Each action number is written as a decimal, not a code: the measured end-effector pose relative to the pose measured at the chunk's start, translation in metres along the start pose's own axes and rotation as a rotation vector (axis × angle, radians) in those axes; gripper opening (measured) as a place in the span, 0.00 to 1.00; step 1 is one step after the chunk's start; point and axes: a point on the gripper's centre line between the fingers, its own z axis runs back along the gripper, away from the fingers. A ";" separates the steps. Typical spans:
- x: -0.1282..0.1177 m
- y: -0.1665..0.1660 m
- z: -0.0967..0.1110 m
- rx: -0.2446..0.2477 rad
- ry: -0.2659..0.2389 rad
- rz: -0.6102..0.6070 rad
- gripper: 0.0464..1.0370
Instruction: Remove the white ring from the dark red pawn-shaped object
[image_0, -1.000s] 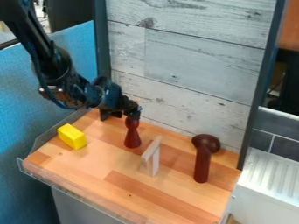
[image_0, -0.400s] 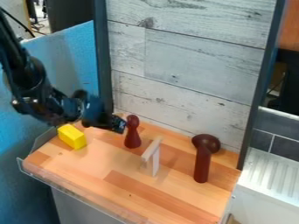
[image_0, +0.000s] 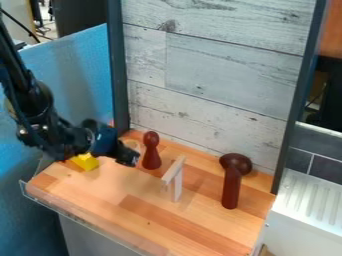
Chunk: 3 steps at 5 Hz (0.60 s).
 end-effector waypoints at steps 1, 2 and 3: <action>-0.023 0.008 -0.018 0.030 0.051 -0.016 0.70; -0.033 0.017 -0.030 0.069 0.077 -0.026 0.70; -0.034 0.021 -0.036 0.092 0.075 -0.045 0.74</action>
